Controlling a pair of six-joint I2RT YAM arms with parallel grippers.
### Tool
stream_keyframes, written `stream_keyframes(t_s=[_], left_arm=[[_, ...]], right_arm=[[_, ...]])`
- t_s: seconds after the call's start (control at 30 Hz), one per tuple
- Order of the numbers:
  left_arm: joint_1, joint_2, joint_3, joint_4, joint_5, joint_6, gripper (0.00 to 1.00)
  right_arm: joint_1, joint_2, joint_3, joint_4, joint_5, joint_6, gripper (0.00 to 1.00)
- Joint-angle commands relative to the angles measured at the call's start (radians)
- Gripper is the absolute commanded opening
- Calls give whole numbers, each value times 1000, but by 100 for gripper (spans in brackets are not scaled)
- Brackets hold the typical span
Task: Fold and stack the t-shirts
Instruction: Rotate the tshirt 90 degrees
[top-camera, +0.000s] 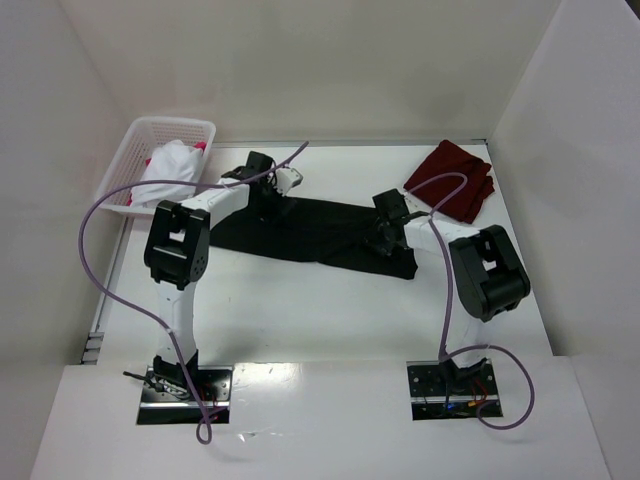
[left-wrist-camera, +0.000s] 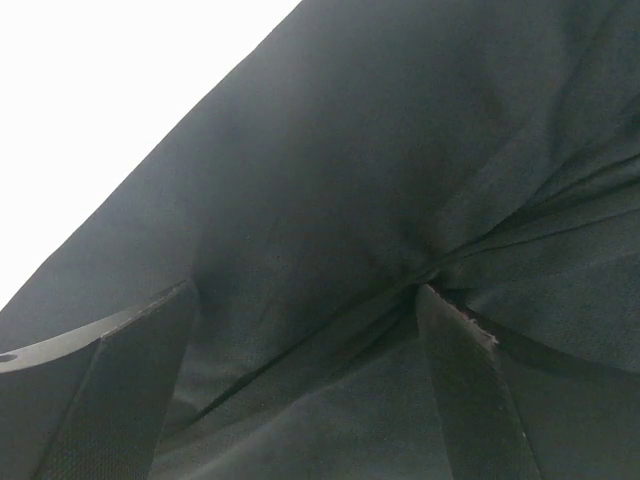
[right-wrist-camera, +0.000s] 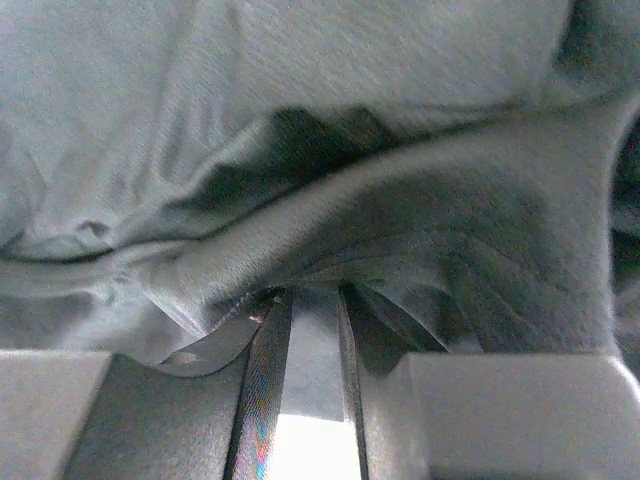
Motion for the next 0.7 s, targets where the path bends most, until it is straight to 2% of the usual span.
stream_keyframes(t_s=[0.0,0.1,0.17,0.37,0.67], left_arm=[[-17,26,20,-107,-67,-44,97],[-40,17,20,-171,-87,-139,98],[-31,16,9,-207,-52,-233,98],[-80,-20,-115,-207,-4,-368,98],[-161,-152,-262,-228,-14,-632,98]], right_arm=[[0,35,77,26,14,-22,30],[0,57,90,26,14,-31,30],[0,57,90,26,25,-42,30],[-21,57,91,37,34,-63,30],[-41,152,249,28,66,-112,30]])
